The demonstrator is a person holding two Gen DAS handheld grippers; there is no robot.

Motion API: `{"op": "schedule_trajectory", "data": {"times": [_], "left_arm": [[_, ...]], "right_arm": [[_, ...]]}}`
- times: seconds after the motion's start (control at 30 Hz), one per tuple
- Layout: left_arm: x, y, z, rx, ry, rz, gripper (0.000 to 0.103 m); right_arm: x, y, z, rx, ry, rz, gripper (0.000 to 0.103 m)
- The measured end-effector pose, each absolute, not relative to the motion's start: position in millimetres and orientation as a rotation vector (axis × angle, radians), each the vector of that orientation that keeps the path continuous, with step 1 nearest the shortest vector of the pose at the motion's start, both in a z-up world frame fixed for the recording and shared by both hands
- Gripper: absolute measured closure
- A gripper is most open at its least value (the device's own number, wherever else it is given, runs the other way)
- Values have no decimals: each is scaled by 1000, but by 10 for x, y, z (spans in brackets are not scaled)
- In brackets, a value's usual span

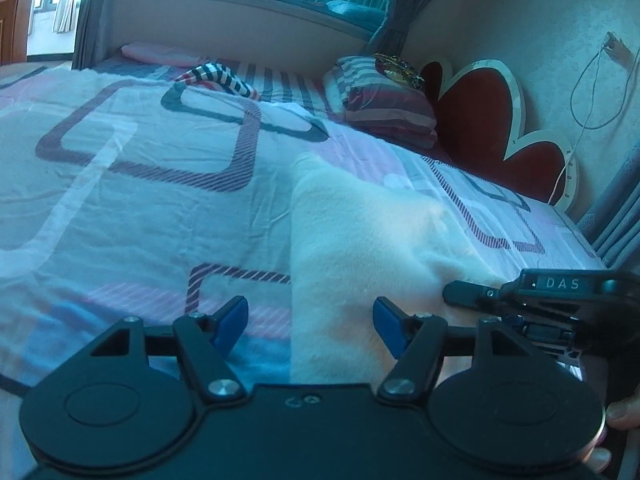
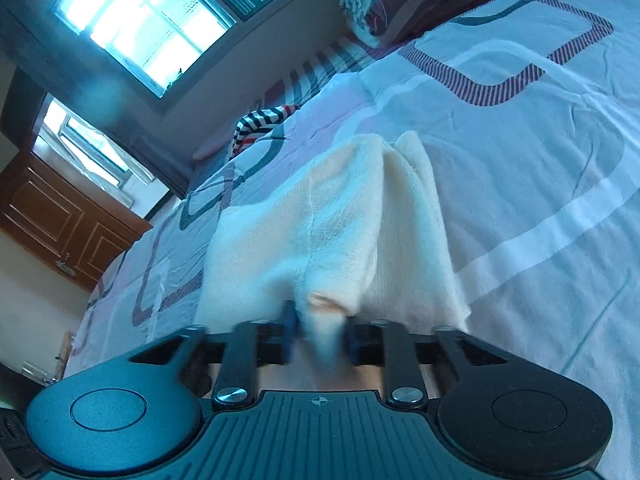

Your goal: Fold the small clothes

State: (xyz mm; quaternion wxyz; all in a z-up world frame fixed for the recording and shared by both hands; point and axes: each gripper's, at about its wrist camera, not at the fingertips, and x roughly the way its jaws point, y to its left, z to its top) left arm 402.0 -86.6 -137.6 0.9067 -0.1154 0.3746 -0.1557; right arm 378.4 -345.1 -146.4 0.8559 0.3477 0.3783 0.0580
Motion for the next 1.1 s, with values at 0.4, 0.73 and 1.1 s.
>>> {"op": "schedule_trajectory", "data": {"times": [0.4, 0.73, 1.1], "left_arm": [[4068, -1108, -1335, -231, 778, -379, 36], [4117, -1084, -1385, -249, 819, -380, 36], [4469, -1096, -1233, -309, 780, -353, 35]], "right_arm": [[3685, -3621, -1389, 587, 818, 63, 86], [3587, -3719, -1337, 638, 798, 71, 52], [3935, -3908, -1241, 661, 754, -13, 47]]}}
